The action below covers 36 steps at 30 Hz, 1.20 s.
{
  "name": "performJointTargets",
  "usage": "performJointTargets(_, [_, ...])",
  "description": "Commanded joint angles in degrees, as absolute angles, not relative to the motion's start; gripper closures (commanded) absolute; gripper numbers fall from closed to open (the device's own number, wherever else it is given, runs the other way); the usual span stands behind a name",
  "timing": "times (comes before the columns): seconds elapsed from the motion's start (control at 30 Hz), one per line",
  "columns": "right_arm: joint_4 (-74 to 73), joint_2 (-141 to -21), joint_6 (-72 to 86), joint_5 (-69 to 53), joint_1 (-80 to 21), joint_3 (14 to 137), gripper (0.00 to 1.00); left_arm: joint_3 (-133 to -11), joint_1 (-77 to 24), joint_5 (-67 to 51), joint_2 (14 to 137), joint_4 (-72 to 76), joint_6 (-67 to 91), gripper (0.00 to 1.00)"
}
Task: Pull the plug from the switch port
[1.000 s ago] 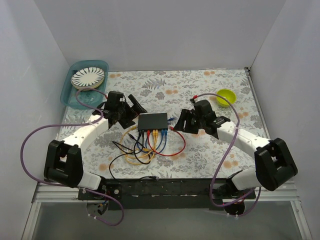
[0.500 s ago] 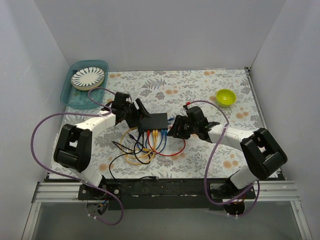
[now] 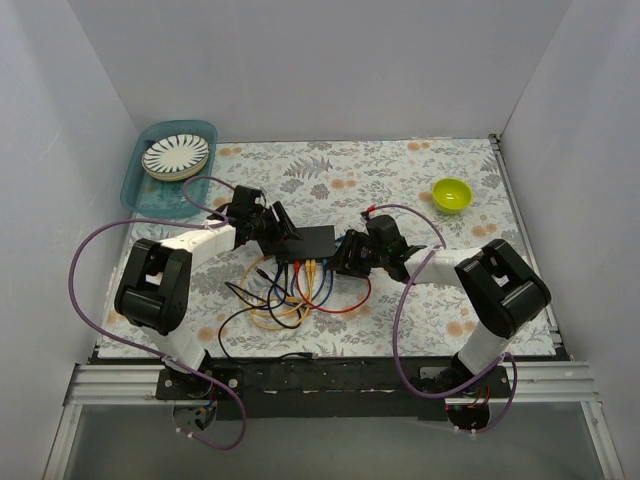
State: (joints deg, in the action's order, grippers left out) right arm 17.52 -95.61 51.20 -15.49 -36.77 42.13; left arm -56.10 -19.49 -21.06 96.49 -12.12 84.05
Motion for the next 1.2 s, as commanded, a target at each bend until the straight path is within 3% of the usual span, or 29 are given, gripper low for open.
performJointTargets(0.0, [25.22, -97.21, 54.84, -16.00, -36.74, 41.57, 0.48, -55.81, -19.60, -21.18, 97.73, -13.10, 82.09, 0.43])
performJointTargets(1.07, [35.51, -104.76, 55.99, -21.09, -31.38, 41.04, 0.67, -55.63, -19.51, -21.88, 99.14, -12.92, 82.09, 0.42])
performJointTargets(1.1, [35.94, -104.94, 55.99, -21.09, -31.29, 40.87, 0.68, -55.55, -19.51, -21.88, 99.14, -12.92, 82.00, 0.42])
performJointTargets(1.17, [37.00, -105.12, 56.16, -21.27, -31.11, 40.43, 0.80, -55.46, -19.51, -21.97, 99.05, -13.01, 82.00, 0.42])
